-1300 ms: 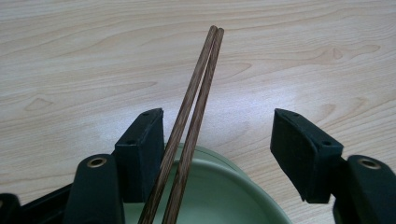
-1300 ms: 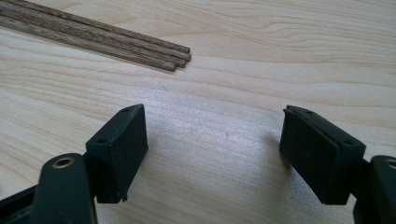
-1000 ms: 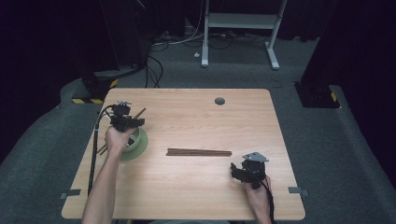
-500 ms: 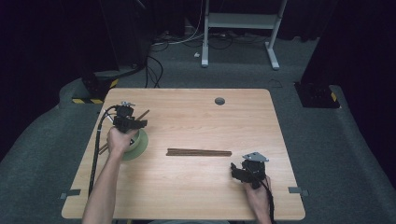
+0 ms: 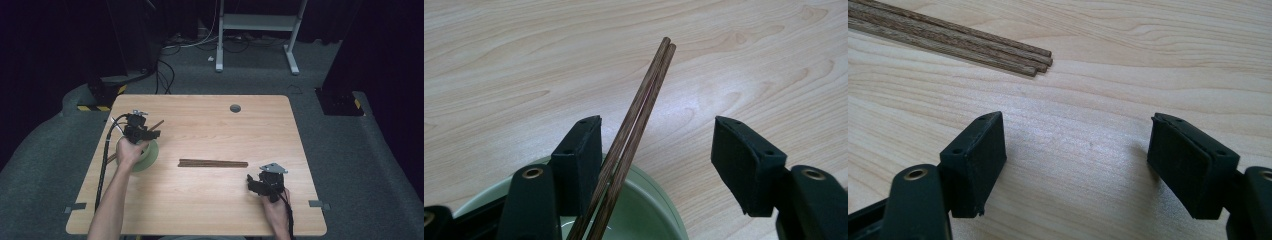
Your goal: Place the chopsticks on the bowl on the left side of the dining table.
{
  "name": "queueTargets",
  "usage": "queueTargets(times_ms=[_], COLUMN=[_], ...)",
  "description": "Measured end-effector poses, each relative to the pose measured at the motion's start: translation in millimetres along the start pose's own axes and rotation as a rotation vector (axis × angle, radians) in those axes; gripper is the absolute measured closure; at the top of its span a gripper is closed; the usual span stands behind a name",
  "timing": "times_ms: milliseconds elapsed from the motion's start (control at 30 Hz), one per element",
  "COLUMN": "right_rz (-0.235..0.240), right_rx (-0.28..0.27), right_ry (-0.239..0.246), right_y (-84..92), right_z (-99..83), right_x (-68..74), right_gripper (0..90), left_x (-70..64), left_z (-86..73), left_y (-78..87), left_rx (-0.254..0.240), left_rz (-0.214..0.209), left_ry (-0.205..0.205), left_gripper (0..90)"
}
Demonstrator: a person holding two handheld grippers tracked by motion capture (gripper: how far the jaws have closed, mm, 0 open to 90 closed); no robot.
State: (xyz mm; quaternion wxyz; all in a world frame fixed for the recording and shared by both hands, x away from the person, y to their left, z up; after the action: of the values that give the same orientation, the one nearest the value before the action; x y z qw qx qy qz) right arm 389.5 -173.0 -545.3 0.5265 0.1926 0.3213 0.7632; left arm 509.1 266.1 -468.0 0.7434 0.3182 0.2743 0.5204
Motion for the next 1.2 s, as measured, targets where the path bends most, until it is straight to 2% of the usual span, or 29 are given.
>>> queueTargets(times_ms=[600,700,1100,1200], right_rz=[0.000,0.000,0.000,0.000], right_rx=[0.000,0.000,-0.001,0.000], right_ry=[0.000,0.000,0.000,-0.001], right_y=[0.0,0.0,0.0,0.0], right_z=[0.0,0.0,0.0,0.0], right_x=[0.0,0.0,0.0,0.1], right_gripper=[22.7,22.7,22.7,22.7], left_x=[-10.0,-10.3,-12.4,-13.8], left_z=[-2.7,-4.7,-9.7,-10.4], left_y=[4.3,5.5,10.9,12.2], left_rx=[0.022,0.008,-0.012,-0.006], left_rz=[-0.030,-0.051,-0.062,-0.054], left_ry=[-0.043,-0.031,-0.035,-0.049], left_gripper=[37.0,37.1,37.2,37.2])
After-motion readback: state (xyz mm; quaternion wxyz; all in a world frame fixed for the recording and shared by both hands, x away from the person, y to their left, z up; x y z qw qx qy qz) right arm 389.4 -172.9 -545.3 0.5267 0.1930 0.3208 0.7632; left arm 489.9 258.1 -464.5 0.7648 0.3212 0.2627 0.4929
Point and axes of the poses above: each handheld gripper's, and its own axes: y roughly backward along the jaws, z roughly out of its top, x roughly to its left, the point moved 3 cm from there along -y, roughly forward along the jaws, and after that the axes turned 2 degrees about y, right-handed, at the moved point
